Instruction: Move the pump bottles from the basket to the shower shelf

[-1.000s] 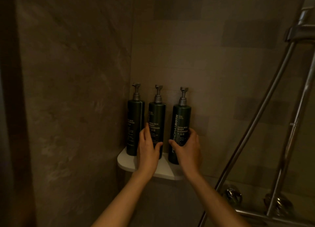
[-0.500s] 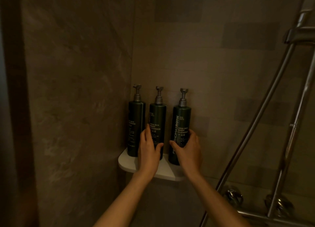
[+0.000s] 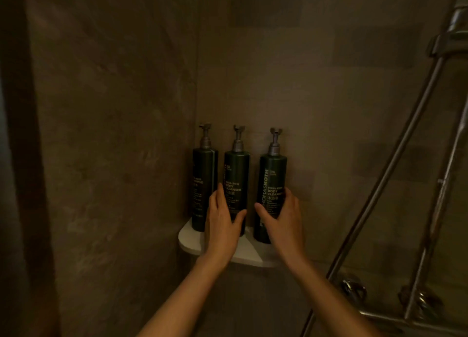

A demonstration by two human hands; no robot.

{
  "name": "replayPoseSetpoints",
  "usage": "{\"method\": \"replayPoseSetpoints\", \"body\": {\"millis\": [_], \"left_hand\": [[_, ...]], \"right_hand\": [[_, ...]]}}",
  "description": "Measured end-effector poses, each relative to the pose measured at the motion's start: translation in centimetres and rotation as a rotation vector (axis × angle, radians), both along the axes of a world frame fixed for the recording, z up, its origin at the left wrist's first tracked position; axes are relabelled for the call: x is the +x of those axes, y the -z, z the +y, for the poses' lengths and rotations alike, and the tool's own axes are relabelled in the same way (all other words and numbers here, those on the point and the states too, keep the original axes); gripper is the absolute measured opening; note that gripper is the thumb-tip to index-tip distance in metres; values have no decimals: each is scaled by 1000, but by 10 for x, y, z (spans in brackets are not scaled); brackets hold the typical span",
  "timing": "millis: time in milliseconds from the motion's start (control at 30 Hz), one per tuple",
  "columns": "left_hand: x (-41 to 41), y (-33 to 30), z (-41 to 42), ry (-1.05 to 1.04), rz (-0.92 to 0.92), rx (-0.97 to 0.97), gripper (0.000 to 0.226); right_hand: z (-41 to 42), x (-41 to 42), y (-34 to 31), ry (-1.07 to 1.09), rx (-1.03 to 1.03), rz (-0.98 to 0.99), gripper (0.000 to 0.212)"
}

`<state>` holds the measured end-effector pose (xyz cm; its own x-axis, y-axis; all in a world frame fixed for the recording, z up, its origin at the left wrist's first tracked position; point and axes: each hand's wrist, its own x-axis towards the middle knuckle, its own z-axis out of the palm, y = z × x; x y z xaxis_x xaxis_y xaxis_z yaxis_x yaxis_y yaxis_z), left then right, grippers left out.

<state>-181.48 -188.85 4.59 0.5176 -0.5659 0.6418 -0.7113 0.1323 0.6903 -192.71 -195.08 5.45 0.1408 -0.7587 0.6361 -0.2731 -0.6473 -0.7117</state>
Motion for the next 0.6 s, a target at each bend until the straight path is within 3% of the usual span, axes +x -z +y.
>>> {"method": "replayPoseSetpoints", "body": {"millis": [233, 600], "left_hand": [[5, -1, 5, -7, -80, 30, 74], [-17, -13, 0, -94, 17, 98, 80]], "right_hand": [[5, -14, 5, 17, -91, 55, 73], [-10, -46, 3, -134, 11, 106, 78]]}}
